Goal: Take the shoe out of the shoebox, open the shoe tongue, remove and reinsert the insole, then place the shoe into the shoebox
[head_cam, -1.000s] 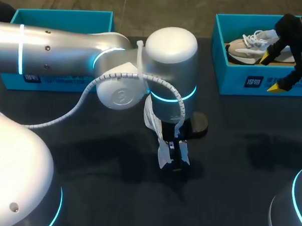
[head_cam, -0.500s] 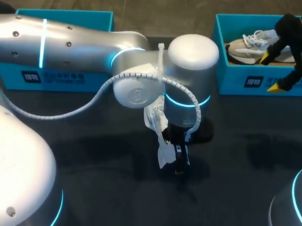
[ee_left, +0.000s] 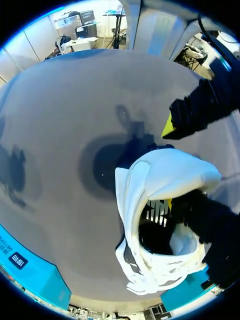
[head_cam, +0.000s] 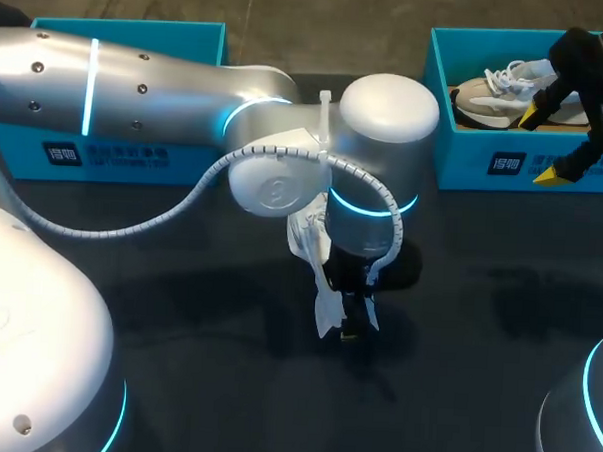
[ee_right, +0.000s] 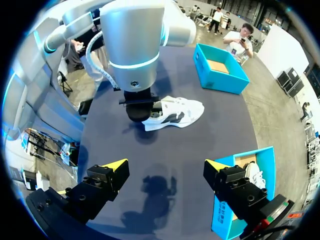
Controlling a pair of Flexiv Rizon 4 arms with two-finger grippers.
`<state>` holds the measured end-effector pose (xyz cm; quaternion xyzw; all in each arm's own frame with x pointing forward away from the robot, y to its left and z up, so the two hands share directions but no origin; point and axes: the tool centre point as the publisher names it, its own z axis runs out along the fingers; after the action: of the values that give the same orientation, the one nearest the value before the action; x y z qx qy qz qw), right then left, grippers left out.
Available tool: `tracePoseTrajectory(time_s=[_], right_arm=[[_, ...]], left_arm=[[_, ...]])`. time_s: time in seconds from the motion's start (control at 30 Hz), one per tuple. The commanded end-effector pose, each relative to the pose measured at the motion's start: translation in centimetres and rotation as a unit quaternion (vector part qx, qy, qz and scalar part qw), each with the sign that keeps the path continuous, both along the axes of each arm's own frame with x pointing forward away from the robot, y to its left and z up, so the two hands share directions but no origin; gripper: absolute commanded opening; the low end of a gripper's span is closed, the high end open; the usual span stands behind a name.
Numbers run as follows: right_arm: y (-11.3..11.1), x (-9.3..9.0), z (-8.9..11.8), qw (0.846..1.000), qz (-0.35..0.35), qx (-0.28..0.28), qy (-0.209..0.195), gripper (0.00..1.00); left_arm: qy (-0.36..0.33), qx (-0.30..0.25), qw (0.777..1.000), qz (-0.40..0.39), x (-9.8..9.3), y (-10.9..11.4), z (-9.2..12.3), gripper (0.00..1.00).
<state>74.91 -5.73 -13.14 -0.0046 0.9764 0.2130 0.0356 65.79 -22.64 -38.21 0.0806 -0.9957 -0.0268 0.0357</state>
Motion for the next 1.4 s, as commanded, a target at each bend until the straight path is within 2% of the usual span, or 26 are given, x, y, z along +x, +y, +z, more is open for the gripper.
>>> tracePoseTrajectory(time_s=[0.03,0.27,0.47,0.77,1.13,1.4], right_arm=[[0.1,0.2,0.0,1.000,0.001,-0.001,0.002,1.00],[0.1,0.2,0.0,1.000,0.001,-0.001,0.002,1.00],[0.1,0.2,0.0,1.000,0.001,-0.001,0.002,1.00],[0.1,0.2,0.0,1.000,0.001,-0.001,0.002,1.00],[0.1,0.2,0.0,1.000,0.001,-0.001,0.002,1.00],[0.1,0.2,0.0,1.000,0.001,-0.001,0.002,1.00]], left_arm=[[0.004,0.001,1.000,-0.001,0.1,0.1,-0.2,0.00],[0.014,0.002,1.000,-0.008,-0.1,-0.1,-0.7,0.00],[0.013,0.008,1.000,-0.020,-0.4,-0.4,-0.2,0.00],[0.021,0.009,0.999,-0.045,-0.6,-0.4,2.5,0.00],[0.028,0.020,0.996,-0.078,-0.8,1.4,6.8,0.00],[0.011,0.017,0.996,-0.083,-1.1,2.3,8.9,0.00]])
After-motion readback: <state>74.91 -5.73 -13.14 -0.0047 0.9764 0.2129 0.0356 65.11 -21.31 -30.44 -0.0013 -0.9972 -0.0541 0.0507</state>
